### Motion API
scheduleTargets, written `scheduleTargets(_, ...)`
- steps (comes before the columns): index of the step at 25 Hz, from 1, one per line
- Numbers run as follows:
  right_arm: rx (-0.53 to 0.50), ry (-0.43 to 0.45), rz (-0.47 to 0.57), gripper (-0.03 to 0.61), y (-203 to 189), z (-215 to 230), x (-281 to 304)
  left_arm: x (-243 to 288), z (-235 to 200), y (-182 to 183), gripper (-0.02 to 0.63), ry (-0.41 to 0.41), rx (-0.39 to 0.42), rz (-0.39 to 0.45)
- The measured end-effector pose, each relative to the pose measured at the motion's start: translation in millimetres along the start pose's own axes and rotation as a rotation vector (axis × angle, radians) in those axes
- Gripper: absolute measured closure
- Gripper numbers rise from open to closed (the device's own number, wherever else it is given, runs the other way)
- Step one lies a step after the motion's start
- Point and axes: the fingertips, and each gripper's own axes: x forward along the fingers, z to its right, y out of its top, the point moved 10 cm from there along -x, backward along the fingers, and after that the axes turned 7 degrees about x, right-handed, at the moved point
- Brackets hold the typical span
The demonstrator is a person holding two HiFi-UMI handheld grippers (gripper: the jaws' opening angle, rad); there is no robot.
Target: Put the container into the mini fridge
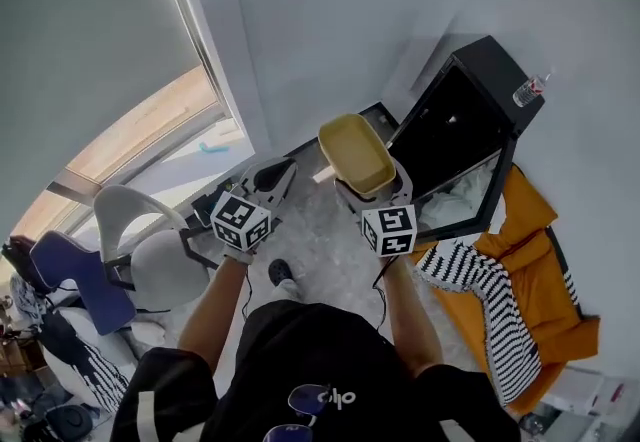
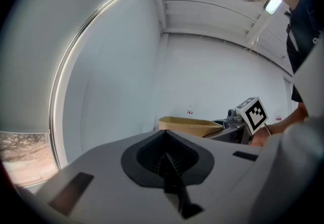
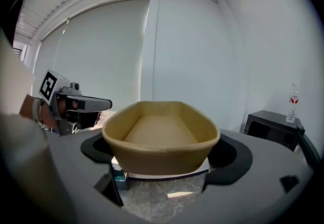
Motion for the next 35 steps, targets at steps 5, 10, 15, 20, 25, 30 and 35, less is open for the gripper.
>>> scheduleTargets(5,0.016,-0.038,-0.004,0.037,14,-6,51,15,-56,-2,0.607,-0.045,-0.009,0.0)
scheduleTargets(10,0.02,-0.078,0.001,0.037,20,-14,85,21,-96,-10,0.607,-0.078,-0.03,0.001)
scheduleTargets(15,0.041,-0.122,-0.004,0.037,18,-12,99,37,-116,-15,0.607,-0.12,-0.051,-0.003)
scheduleTargets(20,0.074,-0.186,0.003,0.037,16,12,108,72,-121,-20,0.607,-0.187,-0.061,-0.015)
scheduleTargets(25,0.091,-0.227,0.013,0.037,17,51,132,123,-135,-23,0.607,-0.234,-0.05,-0.022)
scheduleTargets(30,0.127,-0.266,0.018,0.037,37,102,153,194,-146,-1,0.607,-0.303,-0.03,-0.059)
scheduleTargets(35,0.158,-0.318,0.017,0.037,54,161,178,282,-155,15,0.607,-0.389,-0.018,-0.079)
